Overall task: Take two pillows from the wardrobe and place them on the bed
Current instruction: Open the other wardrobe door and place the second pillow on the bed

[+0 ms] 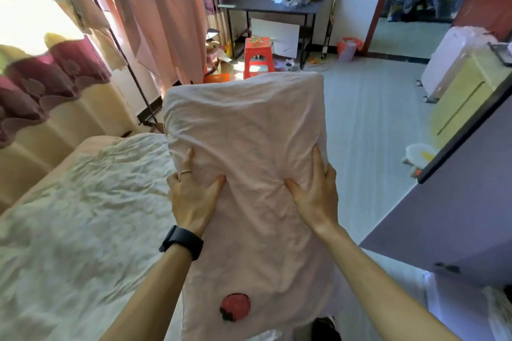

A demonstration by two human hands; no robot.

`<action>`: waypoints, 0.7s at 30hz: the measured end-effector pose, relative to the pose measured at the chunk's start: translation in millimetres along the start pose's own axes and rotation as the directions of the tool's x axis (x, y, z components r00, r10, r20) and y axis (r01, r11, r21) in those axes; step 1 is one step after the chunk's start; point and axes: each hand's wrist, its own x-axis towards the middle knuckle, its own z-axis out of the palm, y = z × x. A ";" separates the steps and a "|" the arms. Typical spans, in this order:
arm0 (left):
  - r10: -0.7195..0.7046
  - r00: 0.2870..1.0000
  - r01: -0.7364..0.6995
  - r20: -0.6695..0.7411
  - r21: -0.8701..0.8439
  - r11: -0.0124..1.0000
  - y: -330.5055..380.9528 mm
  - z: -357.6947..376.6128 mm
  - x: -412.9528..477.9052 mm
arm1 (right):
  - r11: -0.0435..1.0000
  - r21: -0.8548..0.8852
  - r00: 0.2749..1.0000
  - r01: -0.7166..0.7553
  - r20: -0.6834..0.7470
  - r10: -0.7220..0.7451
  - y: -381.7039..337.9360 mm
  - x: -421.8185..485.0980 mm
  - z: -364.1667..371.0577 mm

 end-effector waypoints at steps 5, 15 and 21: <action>-0.139 0.989 0.142 -0.055 0.043 0.989 27.8 94.6 90.5 | 0.998 -0.036 0.991 0.049 0.123 -0.044 34.9 129.1 27.9; -0.265 0.963 0.267 -0.042 0.040 0.963 66.4 200.0 197.7 | 0.972 -0.218 0.975 0.086 0.221 -0.037 60.0 303.1 64.2; -0.240 0.970 0.241 -0.034 0.056 0.969 76.5 228.8 262.4 | 0.970 -0.192 0.971 0.147 0.213 -0.105 64.1 375.8 83.1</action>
